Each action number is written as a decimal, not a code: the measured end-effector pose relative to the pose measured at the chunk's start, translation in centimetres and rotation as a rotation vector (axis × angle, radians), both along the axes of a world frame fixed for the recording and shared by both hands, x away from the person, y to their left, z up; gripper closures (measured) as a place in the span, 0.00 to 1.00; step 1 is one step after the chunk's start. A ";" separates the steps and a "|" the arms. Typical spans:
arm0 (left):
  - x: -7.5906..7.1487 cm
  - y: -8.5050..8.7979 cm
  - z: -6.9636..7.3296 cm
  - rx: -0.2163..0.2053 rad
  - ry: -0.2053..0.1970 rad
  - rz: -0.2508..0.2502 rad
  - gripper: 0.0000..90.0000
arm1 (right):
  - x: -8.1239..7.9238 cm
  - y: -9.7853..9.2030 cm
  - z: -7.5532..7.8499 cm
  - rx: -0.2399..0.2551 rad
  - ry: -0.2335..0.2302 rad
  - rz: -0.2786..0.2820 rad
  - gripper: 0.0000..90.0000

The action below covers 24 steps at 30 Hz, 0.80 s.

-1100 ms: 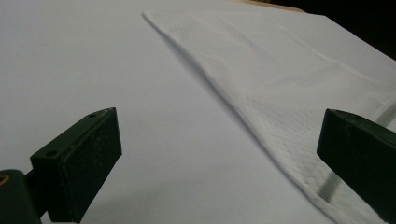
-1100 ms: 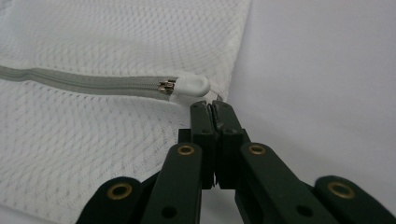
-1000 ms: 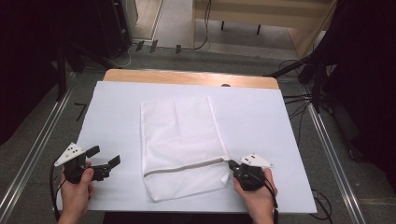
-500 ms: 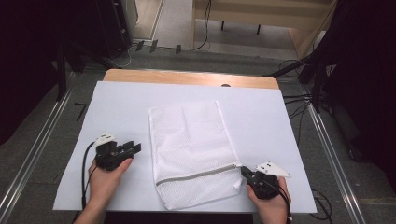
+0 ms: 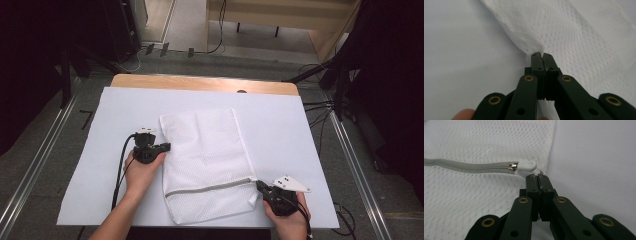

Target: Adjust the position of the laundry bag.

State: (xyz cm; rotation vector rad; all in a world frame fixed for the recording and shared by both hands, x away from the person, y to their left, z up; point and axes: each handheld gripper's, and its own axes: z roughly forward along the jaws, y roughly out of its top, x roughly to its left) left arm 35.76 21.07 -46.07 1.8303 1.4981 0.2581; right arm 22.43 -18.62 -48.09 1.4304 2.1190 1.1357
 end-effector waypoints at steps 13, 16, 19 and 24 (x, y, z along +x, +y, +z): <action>-2.1 1.3 2.0 0.067 -0.149 -0.030 0.33 | -0.3 0.6 -0.2 0.003 0.000 0.017 1.00; -4.1 2.1 2.3 0.036 -0.175 -0.033 0.32 | -0.3 0.6 -0.1 0.004 -0.004 0.010 1.00; -7.3 2.8 2.3 0.006 -0.196 -0.056 0.33 | -0.2 0.7 -0.1 0.008 -0.005 0.002 1.00; -9.8 1.9 2.4 0.004 -0.201 -0.099 0.35 | -0.2 1.0 0.5 0.009 -0.035 -0.001 1.00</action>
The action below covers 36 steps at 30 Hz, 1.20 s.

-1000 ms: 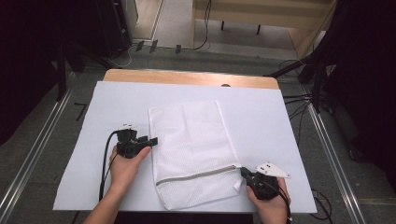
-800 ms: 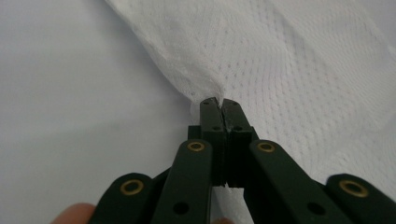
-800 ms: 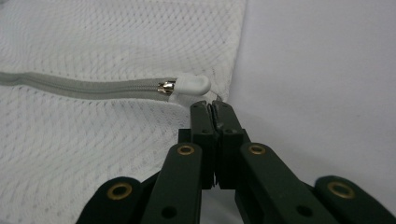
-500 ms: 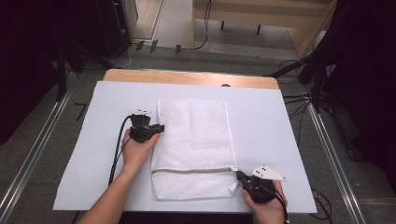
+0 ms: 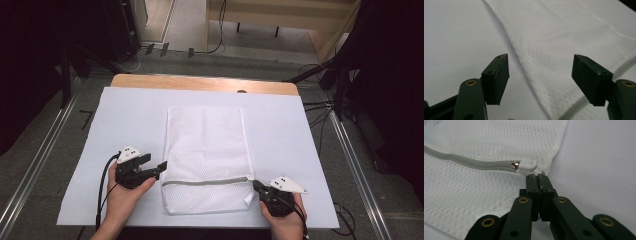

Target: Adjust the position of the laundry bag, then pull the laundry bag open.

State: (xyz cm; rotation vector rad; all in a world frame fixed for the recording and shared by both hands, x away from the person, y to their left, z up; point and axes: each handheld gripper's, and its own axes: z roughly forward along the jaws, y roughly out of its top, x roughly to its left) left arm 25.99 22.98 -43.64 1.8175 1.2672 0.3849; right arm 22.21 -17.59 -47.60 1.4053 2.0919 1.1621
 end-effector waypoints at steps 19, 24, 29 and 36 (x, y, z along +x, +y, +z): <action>-0.7 -13.5 -1.3 -0.018 0.056 -0.349 0.81 | -0.1 0.5 1.1 0.029 -0.056 0.023 1.00; -0.2 -15.7 -2.1 -0.014 0.064 -0.367 0.83 | -0.2 0.9 1.4 0.038 -0.069 0.042 1.00; 0.0 -17.2 -2.3 -0.007 0.072 -0.388 0.84 | -0.4 1.8 1.8 0.049 -0.088 0.072 1.00; 0.3 -17.8 -2.1 -0.043 0.092 -0.395 0.75 | -0.4 2.3 1.8 0.039 -0.094 0.089 1.00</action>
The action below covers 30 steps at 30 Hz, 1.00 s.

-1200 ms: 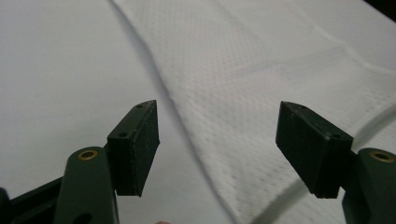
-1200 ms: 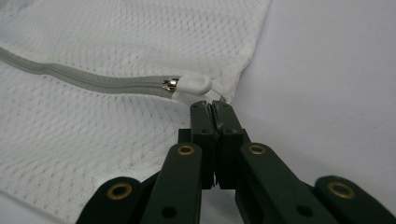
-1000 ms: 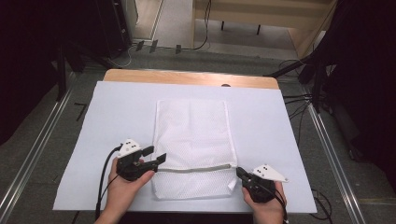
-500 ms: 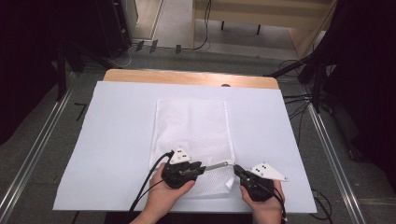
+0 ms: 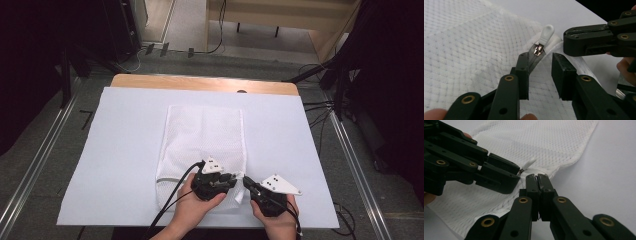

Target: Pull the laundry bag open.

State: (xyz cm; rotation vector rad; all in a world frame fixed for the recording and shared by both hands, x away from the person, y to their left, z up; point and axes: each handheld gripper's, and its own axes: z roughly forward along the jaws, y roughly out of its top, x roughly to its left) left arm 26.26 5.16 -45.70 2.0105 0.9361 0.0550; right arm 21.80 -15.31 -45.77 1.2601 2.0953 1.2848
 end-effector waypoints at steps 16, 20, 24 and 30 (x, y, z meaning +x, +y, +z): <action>1.3 -0.2 0.8 -0.056 0.051 0.060 0.66 | -0.1 0.4 -0.4 -0.042 0.012 0.023 1.00; 1.7 -0.7 1.0 -0.061 0.078 0.078 0.62 | -0.1 0.5 -0.5 -0.051 0.010 0.025 1.00; 2.1 -1.2 1.0 -0.051 0.108 0.083 0.67 | -0.1 0.6 -0.6 -0.061 0.009 0.030 1.00; 2.6 -0.5 1.0 -0.051 0.136 0.074 0.84 | -0.2 0.6 -0.6 -0.072 0.007 0.034 1.00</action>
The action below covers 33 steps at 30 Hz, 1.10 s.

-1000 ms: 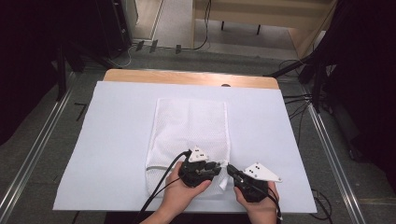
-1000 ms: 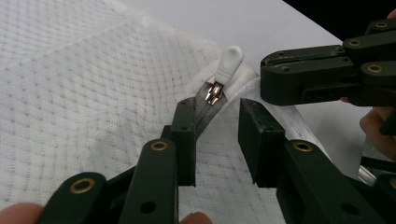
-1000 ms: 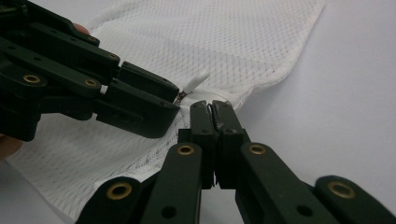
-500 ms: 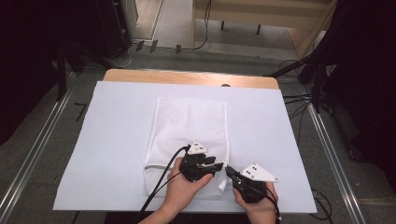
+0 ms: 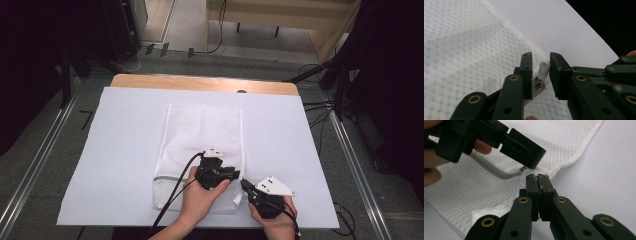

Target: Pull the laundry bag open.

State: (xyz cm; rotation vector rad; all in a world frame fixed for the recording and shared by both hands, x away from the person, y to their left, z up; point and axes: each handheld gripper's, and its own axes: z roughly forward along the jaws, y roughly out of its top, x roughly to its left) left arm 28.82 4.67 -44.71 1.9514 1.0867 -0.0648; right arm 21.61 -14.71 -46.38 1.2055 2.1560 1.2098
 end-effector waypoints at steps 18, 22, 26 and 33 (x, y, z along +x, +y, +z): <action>-0.4 1.4 -1.0 -0.027 0.060 -0.044 0.98 | 0.1 0.1 -0.1 0.003 0.020 -0.005 1.00; -0.6 1.4 -1.0 -0.012 0.043 -0.060 0.98 | 0.2 0.0 0.0 0.004 0.035 -0.014 1.00; -0.6 1.5 -1.1 0.016 0.027 -0.067 0.98 | 0.3 -0.1 0.1 0.003 0.044 -0.020 1.00; -0.8 2.7 -1.3 0.039 0.008 -0.050 0.98 | 0.4 -0.6 0.1 0.007 0.051 -0.038 1.00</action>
